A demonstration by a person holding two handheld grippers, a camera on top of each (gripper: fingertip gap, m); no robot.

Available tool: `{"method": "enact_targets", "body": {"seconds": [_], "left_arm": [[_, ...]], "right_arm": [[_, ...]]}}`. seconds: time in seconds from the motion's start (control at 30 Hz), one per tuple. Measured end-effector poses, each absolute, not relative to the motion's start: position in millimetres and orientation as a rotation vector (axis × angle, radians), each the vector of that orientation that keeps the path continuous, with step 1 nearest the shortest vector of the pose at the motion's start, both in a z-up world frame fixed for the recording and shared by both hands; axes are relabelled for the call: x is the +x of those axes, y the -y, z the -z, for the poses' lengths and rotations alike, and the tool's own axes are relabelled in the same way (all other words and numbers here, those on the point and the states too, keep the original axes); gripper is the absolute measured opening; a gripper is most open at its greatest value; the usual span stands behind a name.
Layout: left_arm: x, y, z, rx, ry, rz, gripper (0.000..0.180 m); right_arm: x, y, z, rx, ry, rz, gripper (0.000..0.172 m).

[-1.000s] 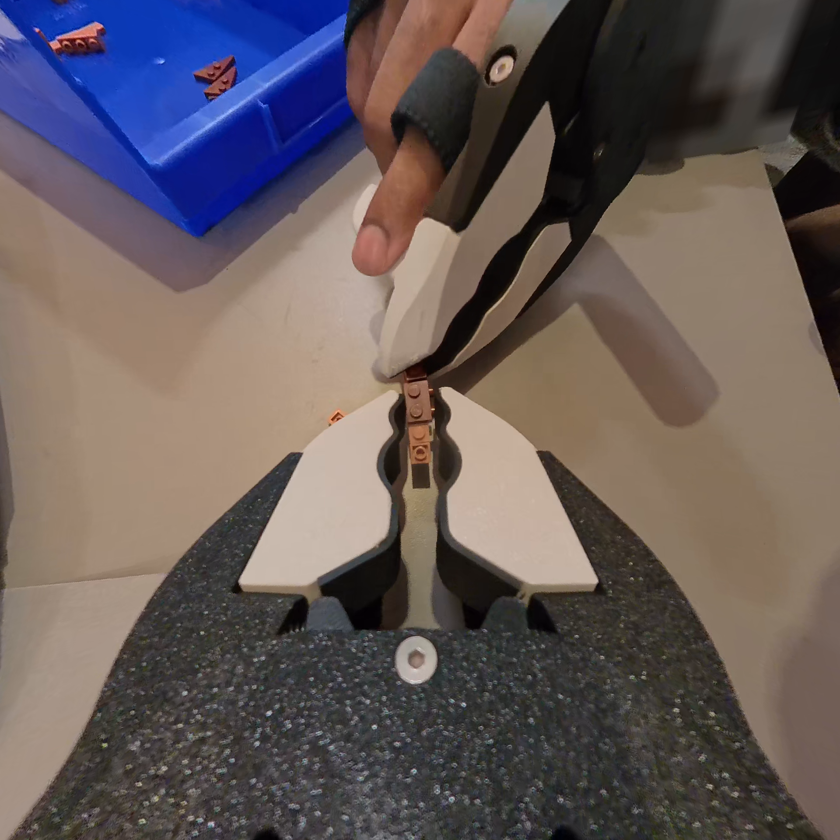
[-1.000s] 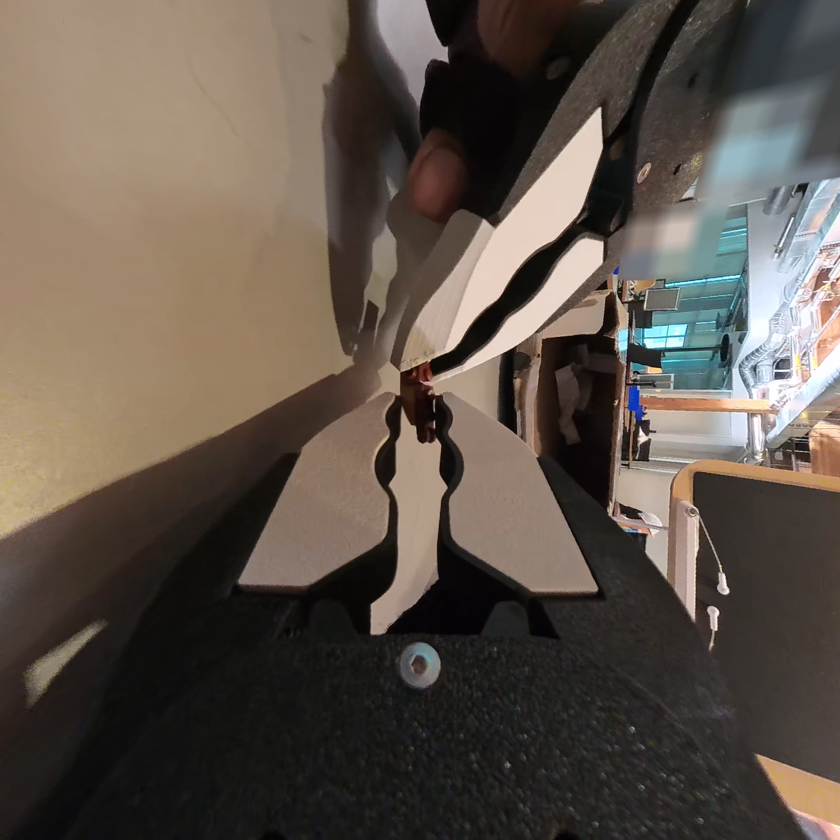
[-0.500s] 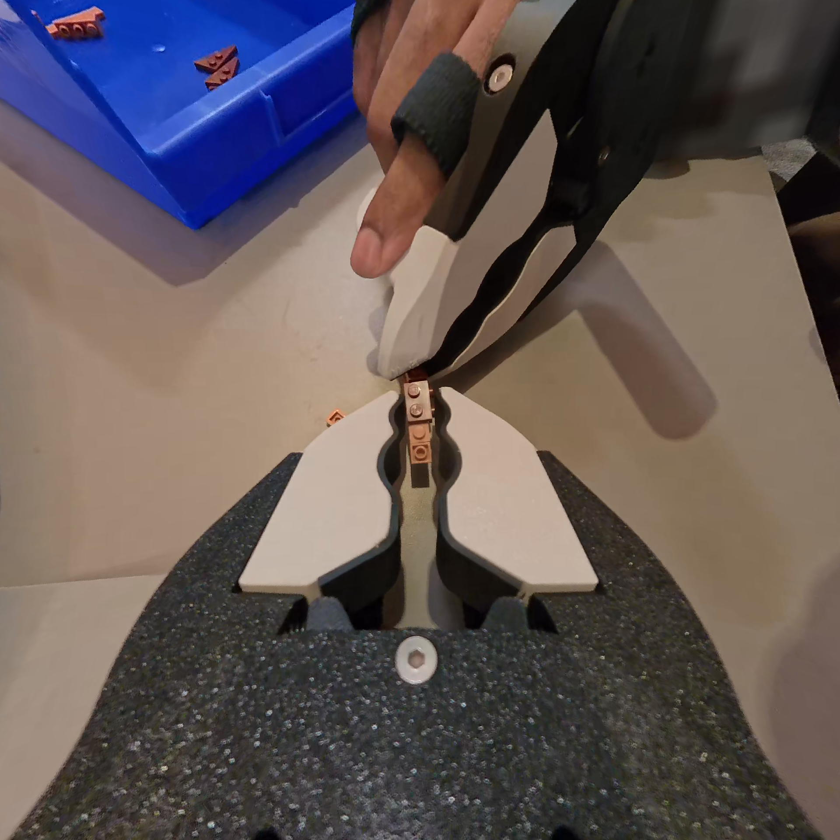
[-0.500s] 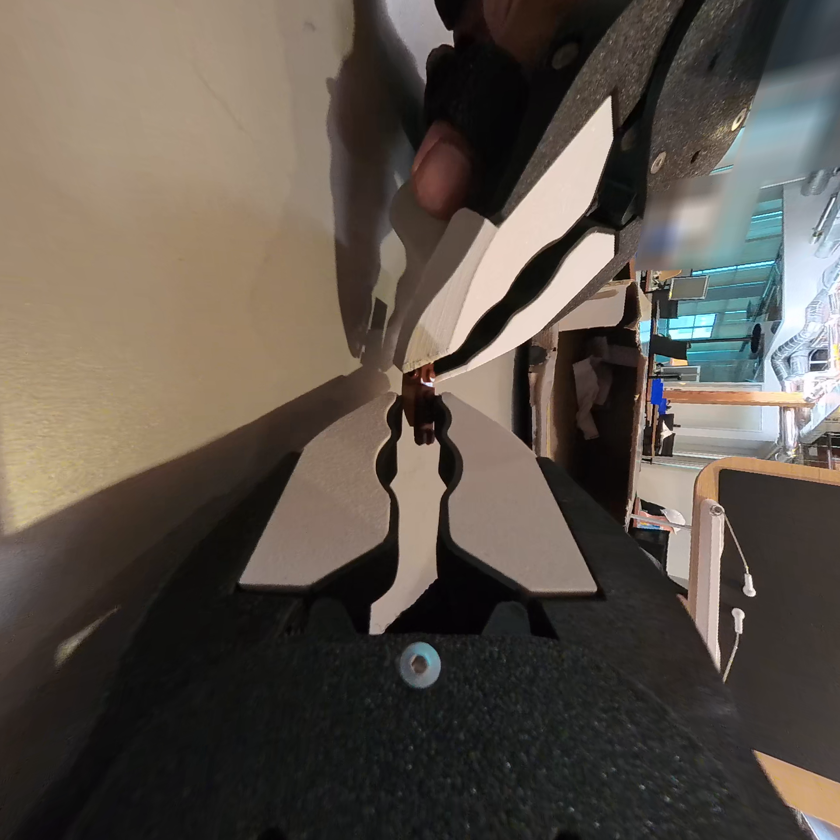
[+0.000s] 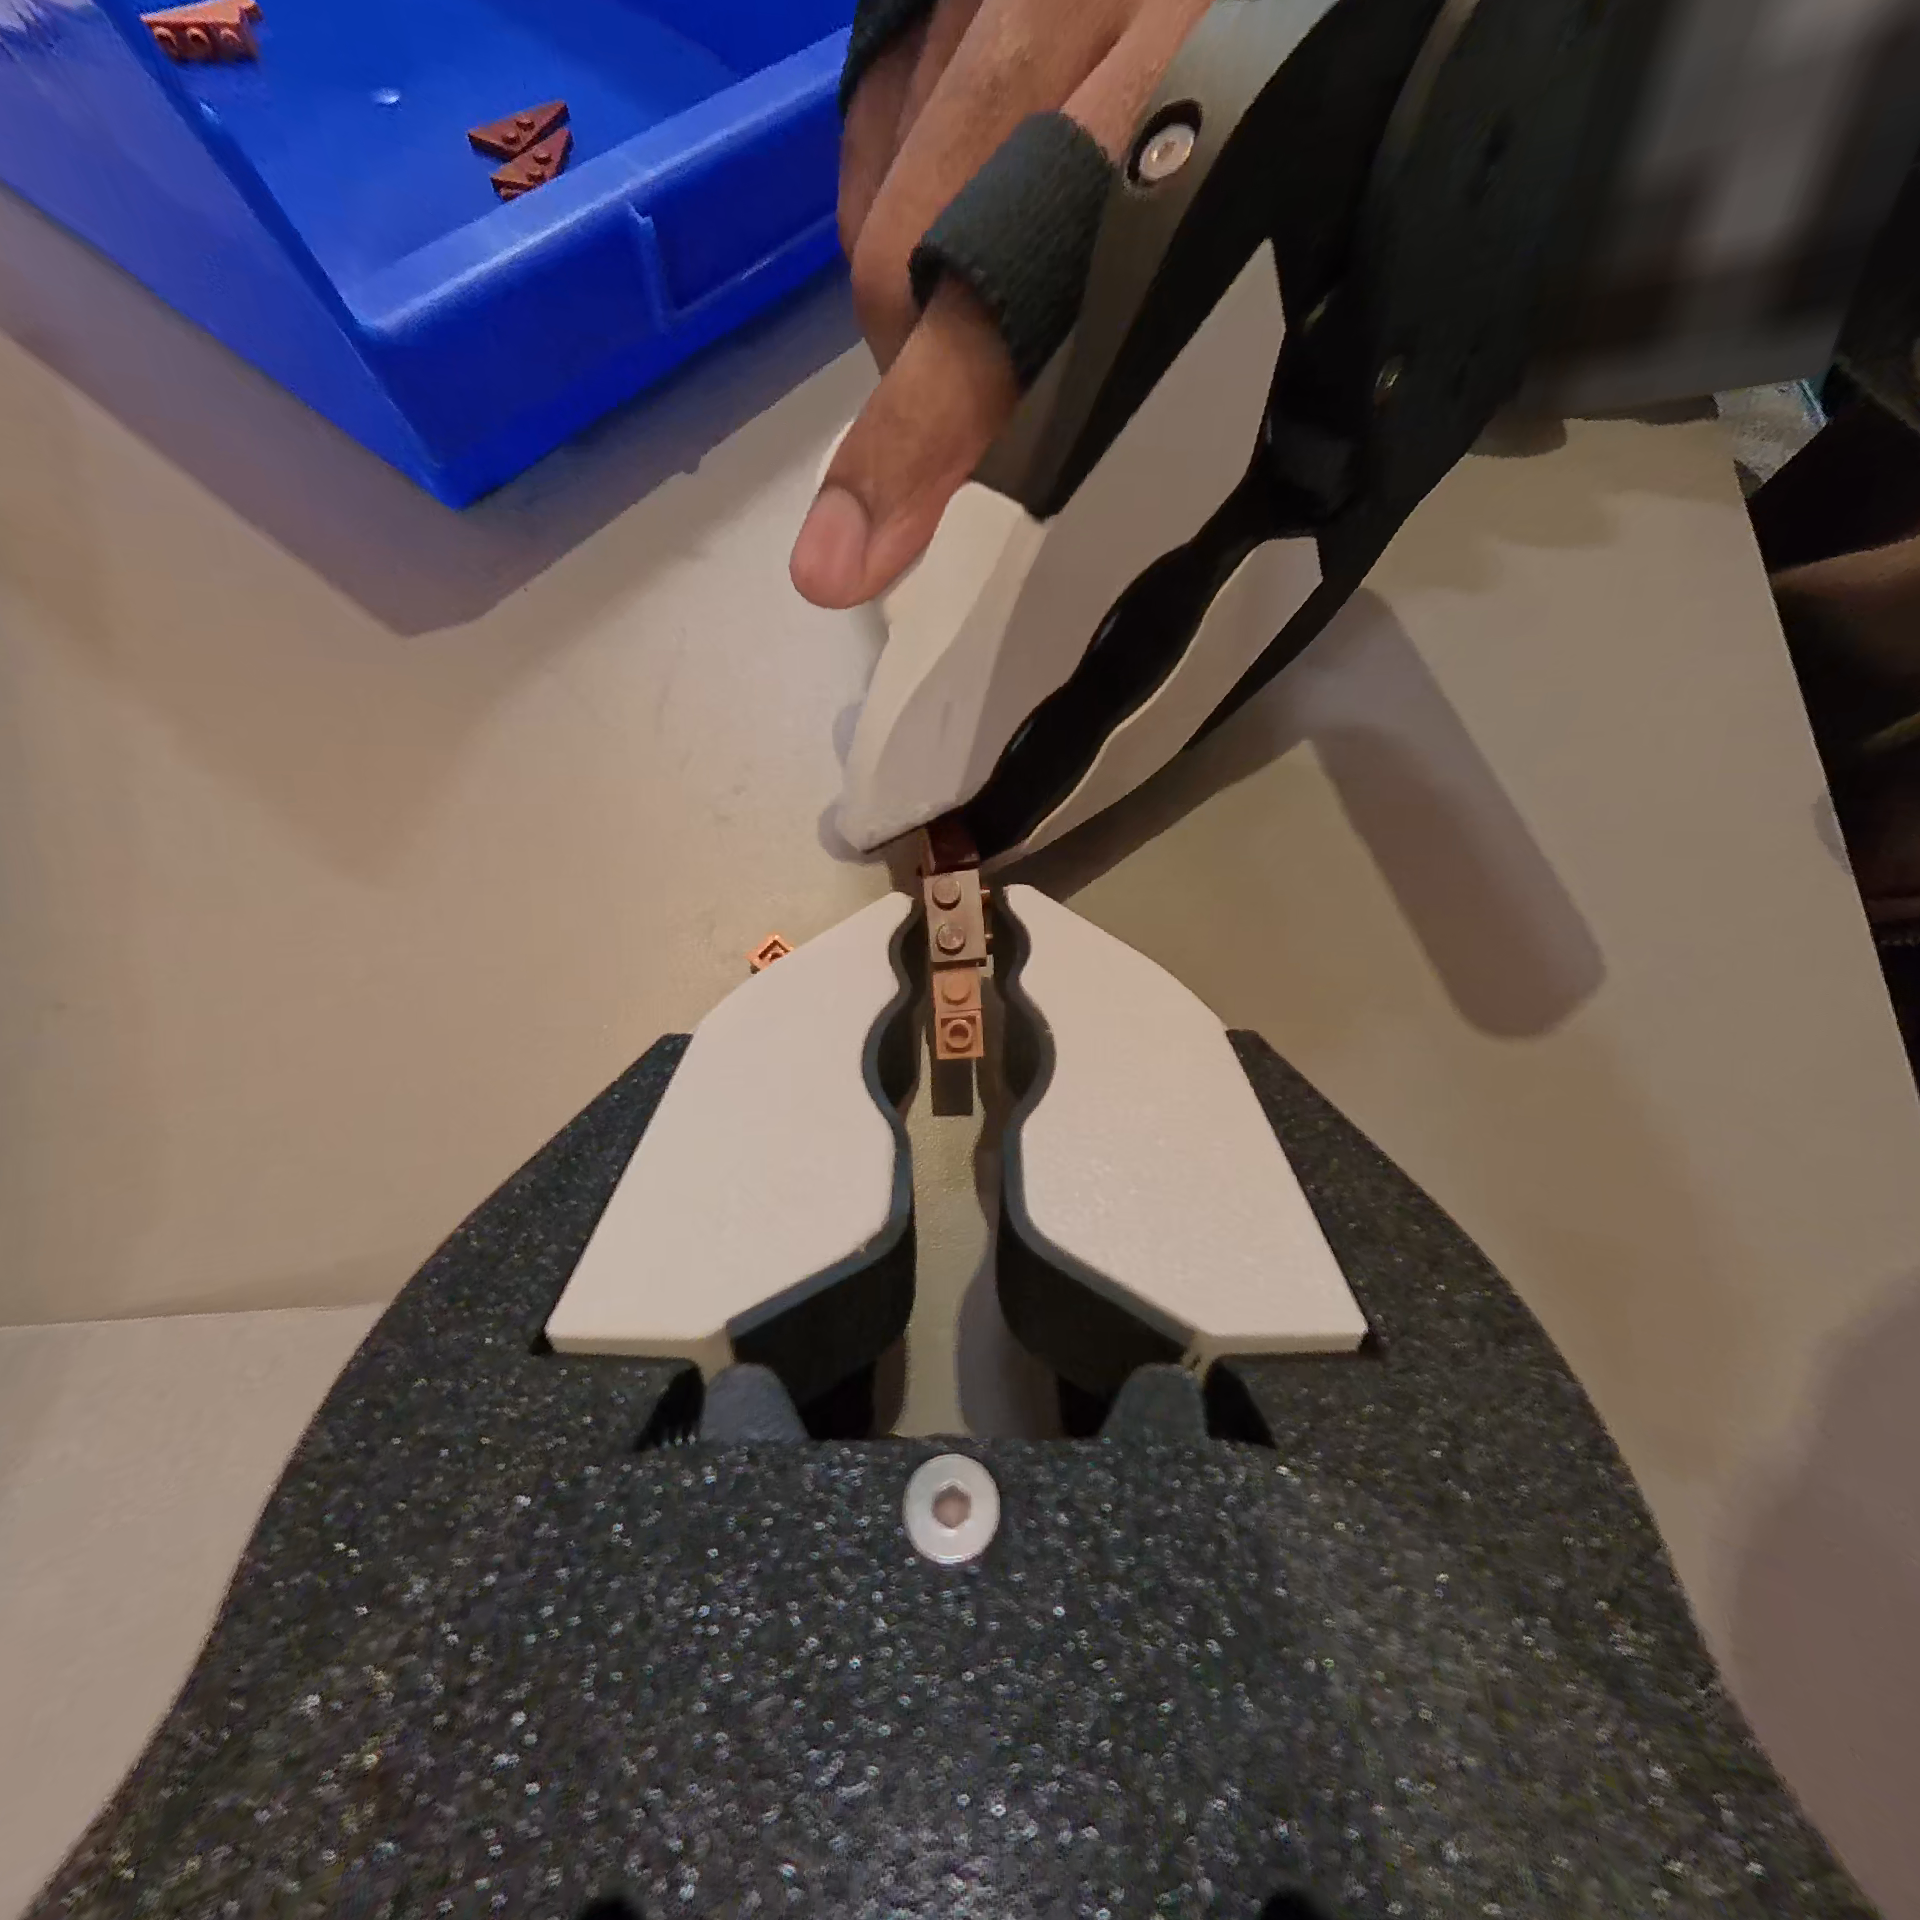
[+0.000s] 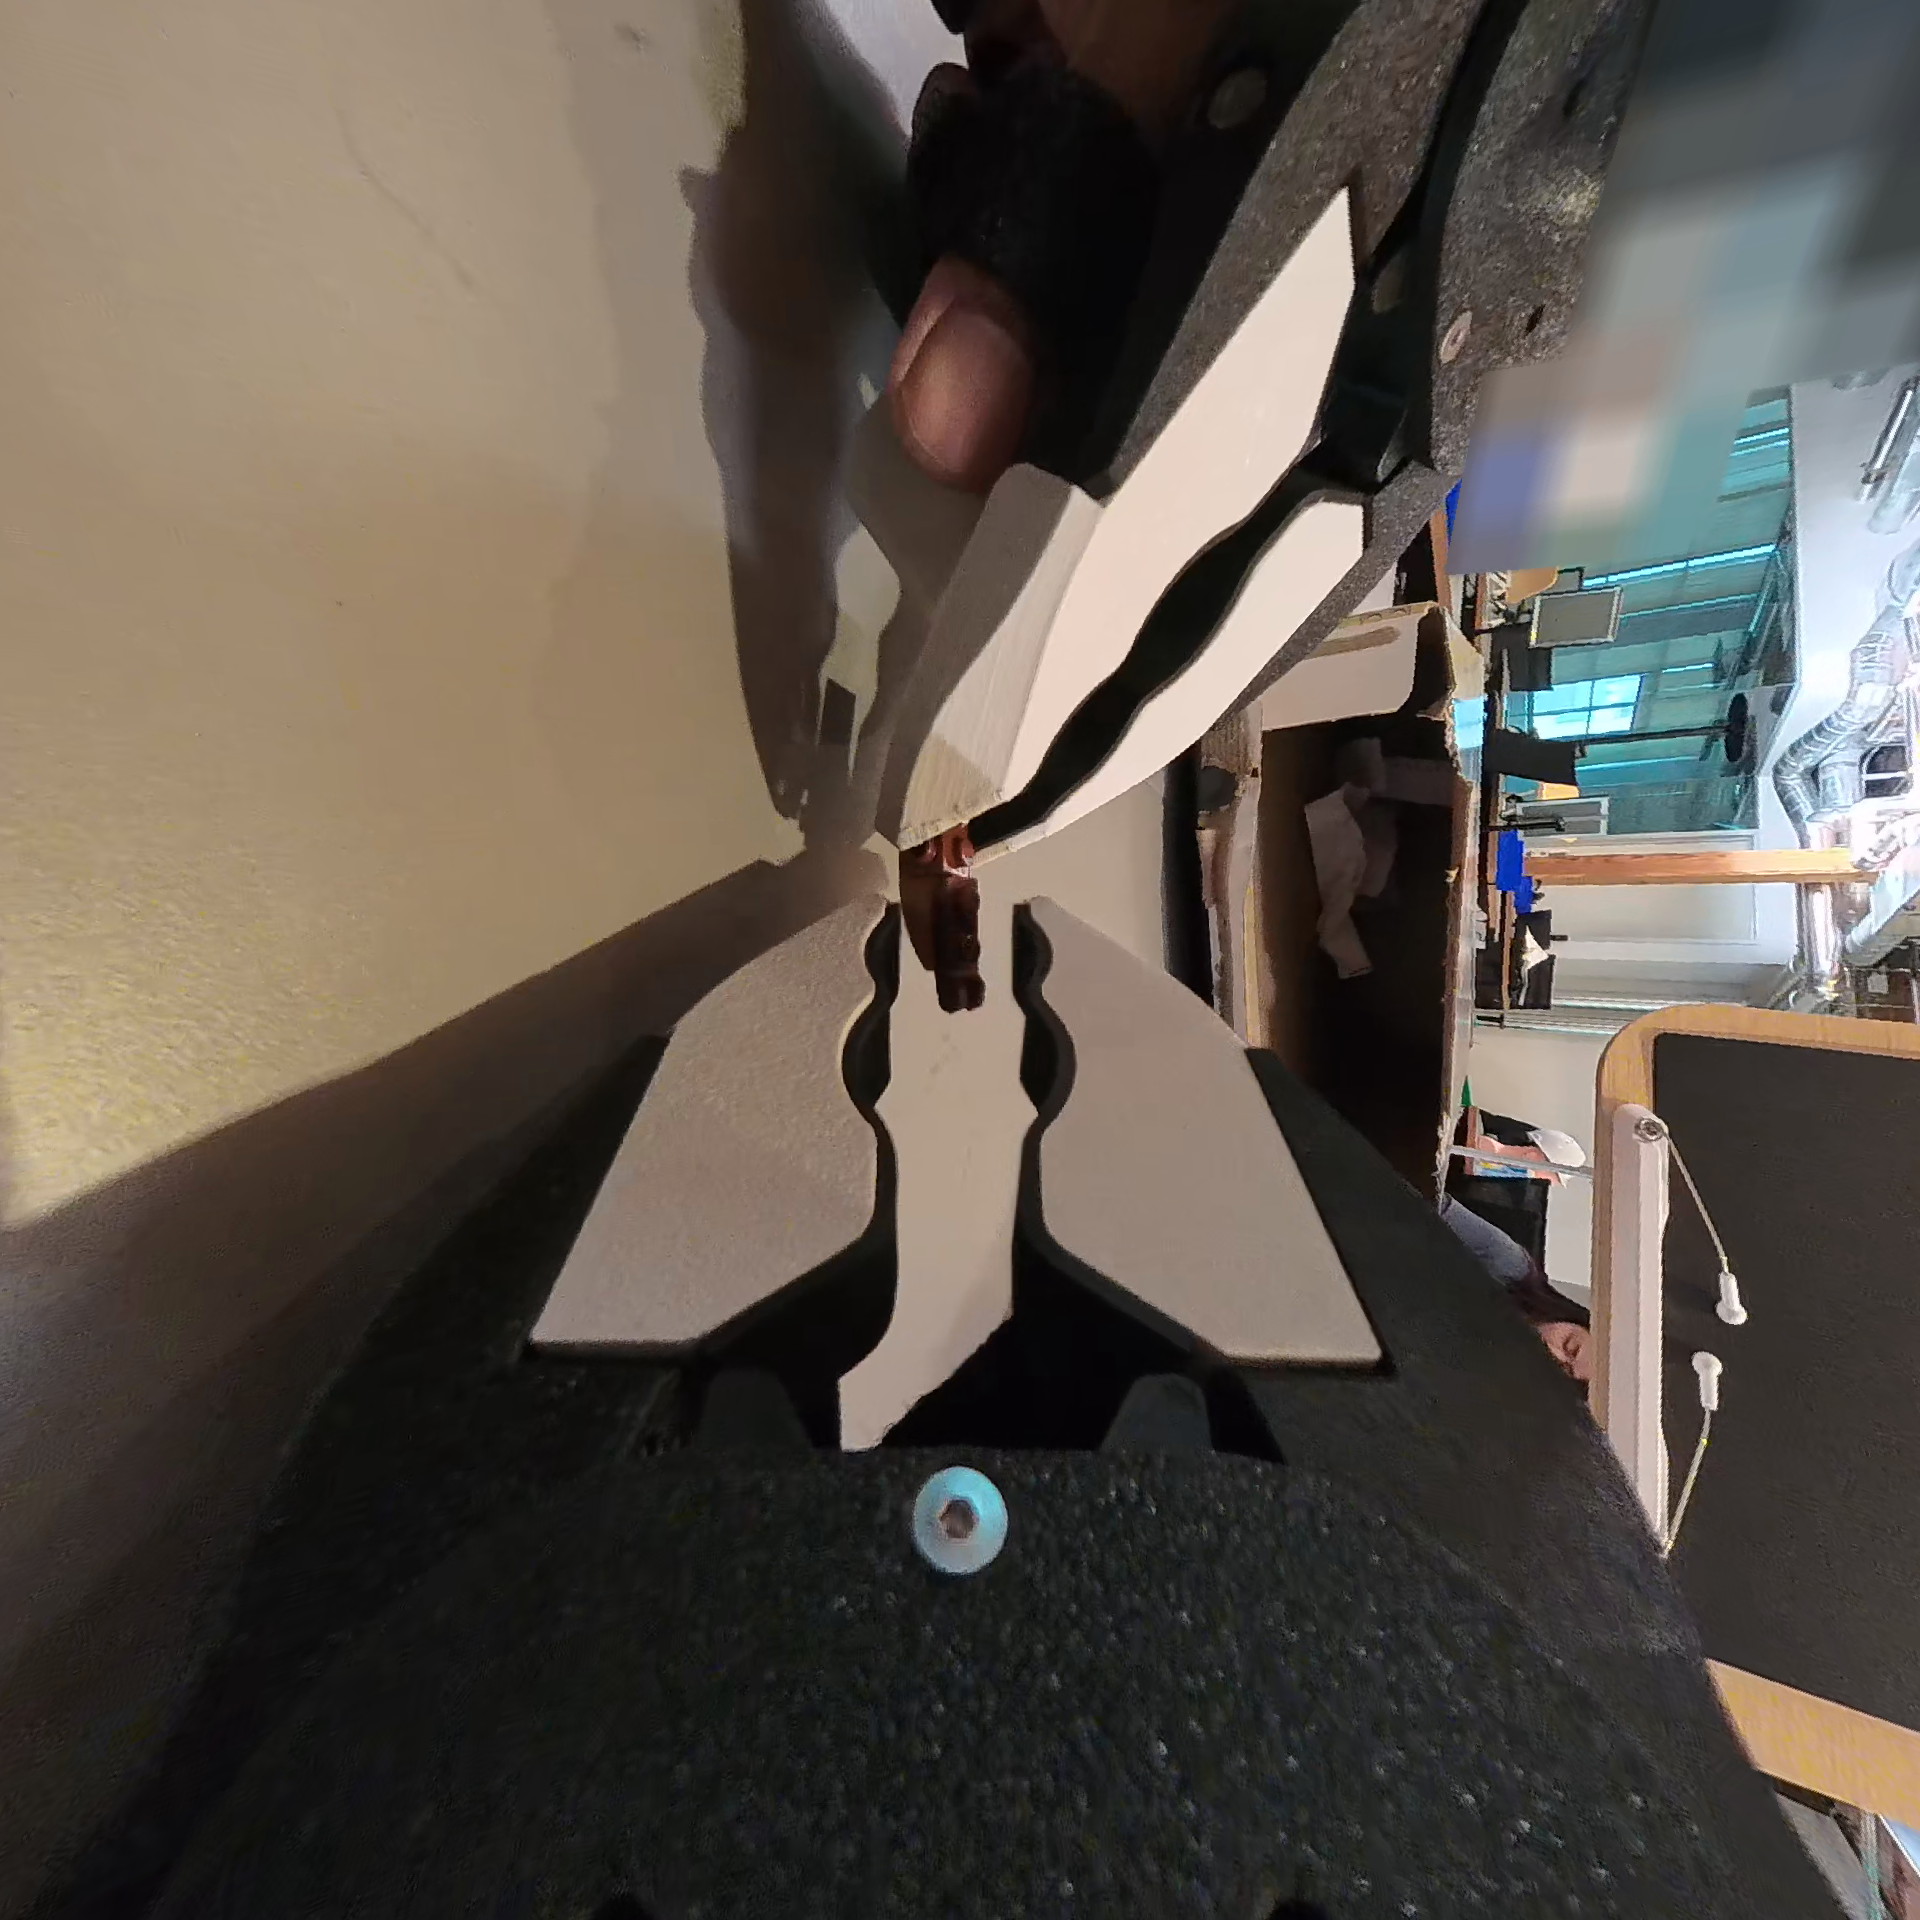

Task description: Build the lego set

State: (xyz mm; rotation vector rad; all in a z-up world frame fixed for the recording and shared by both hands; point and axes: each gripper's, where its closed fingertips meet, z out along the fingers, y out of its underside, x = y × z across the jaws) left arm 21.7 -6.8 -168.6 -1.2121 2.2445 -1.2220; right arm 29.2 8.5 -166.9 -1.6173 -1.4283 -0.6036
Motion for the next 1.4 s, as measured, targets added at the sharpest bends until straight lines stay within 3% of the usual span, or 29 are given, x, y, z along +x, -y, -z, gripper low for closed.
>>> {"method": "enact_targets", "body": {"seconds": [0.27,0.57,1.4], "left_arm": [[22.2,4.2,163.5,-1.253,-2.21,1.289,0.011],[22.0,8.5,159.2,-1.259,-2.201,1.337,0.011],[23.4,8.8,156.2,-1.376,-2.153,1.434,0.011]], "right_arm": [[28.7,-6.7,158.4,-1.526,1.43,0.662,0.03],[29.4,-9.8,161.1,-1.515,1.449,0.734,0.014],[29.9,-8.5,159.8,-1.487,1.481,0.776,0.012]]}}
